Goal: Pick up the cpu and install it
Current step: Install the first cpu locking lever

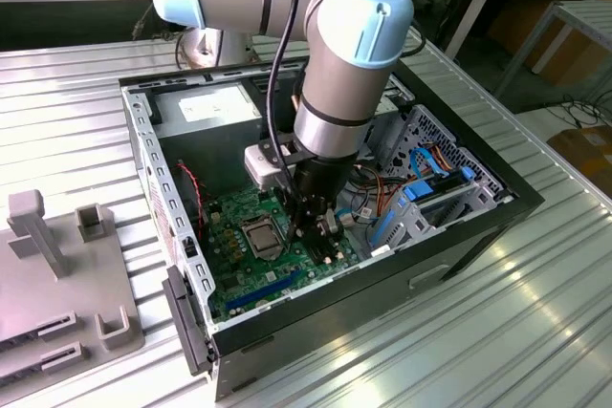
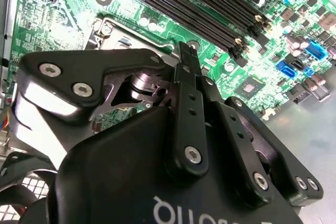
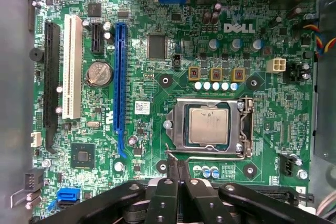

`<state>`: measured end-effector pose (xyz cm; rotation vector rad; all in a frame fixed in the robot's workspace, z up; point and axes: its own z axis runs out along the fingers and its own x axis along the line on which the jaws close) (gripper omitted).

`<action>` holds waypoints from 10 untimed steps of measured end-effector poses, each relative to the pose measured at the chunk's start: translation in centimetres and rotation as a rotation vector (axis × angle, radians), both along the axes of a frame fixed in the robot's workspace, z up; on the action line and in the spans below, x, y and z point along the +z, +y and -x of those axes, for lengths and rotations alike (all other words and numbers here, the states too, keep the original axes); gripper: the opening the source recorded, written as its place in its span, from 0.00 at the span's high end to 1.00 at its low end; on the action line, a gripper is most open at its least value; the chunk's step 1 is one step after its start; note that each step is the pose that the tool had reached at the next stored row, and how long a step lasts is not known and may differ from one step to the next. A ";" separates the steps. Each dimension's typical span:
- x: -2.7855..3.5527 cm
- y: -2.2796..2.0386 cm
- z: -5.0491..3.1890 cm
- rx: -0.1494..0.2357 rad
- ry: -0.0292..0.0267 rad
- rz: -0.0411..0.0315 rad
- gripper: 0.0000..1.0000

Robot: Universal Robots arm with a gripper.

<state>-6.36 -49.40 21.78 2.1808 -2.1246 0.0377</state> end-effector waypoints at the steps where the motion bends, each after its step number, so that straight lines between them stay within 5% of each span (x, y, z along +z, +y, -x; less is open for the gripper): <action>1: 0.00 0.01 0.02 0.000 -0.0001 -0.0002 0.89; 10: 0.02 0.29 1.07 0.000 0.0000 0.0001 0.89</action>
